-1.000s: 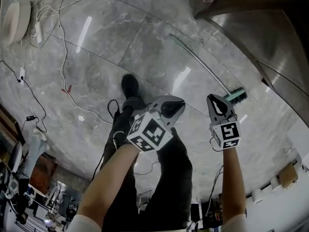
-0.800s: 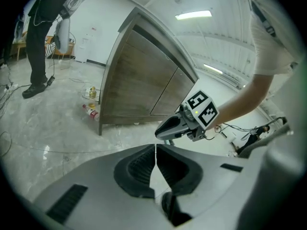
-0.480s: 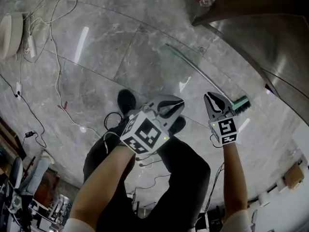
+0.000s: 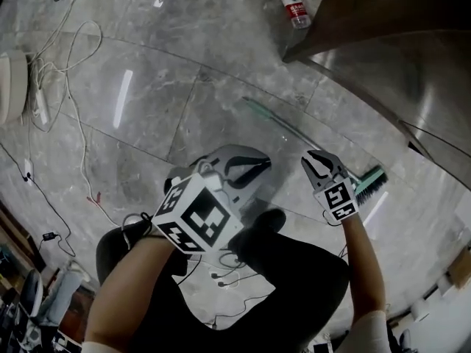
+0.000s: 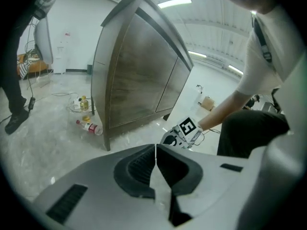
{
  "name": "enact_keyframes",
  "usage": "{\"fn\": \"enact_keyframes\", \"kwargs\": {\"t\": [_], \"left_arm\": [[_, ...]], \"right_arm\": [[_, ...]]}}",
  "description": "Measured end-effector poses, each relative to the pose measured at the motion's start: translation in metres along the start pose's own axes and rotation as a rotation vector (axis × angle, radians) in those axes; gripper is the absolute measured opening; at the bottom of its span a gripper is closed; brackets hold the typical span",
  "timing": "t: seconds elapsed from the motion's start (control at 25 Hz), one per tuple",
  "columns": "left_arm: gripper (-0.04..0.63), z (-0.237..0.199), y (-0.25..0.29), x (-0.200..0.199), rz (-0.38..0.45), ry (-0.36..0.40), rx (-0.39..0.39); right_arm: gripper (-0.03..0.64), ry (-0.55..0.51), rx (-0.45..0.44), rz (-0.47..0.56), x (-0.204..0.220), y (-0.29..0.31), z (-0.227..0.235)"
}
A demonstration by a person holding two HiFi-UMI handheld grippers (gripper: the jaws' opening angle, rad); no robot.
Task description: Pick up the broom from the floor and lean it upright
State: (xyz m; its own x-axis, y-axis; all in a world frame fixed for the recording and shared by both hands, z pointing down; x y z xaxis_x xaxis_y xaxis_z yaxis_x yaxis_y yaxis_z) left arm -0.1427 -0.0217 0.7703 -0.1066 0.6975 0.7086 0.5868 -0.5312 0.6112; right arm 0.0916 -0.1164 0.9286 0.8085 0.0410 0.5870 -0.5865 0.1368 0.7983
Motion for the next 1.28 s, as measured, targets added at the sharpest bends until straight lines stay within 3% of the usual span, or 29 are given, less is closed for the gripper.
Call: {"fn": "enact_keyframes", "kwargs": {"t": [0.12,0.4,0.48,0.84,1.28], "left_arm": [[0.011,-0.013,0.003,-0.004,-0.015,0.053,0.005],[0.011,-0.015,0.014,-0.005,-0.105,0.279,-0.04],[0.011,-0.012,0.015,-0.005,-0.12,0.31,-0.049],[0.011,-0.008,0.019,-0.001,-0.189,0.362,-0.117],[0.011,-0.006,0.018,-0.002,-0.185,0.29,-0.164]], "right_arm": [[0.084,-0.028,-0.012,0.003,0.015,0.022,0.008],[0.094,-0.037,-0.035,0.007,0.049,0.056,0.018],[0.095,-0.05,-0.035,0.001,0.058,0.064,0.021],[0.101,-0.027,-0.027,-0.044,0.105,0.096,0.044],[0.095,-0.116,-0.025,-0.176,0.143,0.134,0.053]]}}
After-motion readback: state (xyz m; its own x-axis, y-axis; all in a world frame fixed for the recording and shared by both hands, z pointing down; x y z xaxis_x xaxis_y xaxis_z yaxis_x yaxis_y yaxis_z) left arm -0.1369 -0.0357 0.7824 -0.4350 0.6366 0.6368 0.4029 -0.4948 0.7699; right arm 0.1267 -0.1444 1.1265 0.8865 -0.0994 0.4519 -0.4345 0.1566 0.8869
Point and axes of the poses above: the fingertips, and each gripper's own axes: y forward along the fingers, z to its right, x out of its underside, the point moved 10 cm from there along -y, backward along the fingers, and after that the axes turned 2 degrees about -y, right-handed, at the moved point
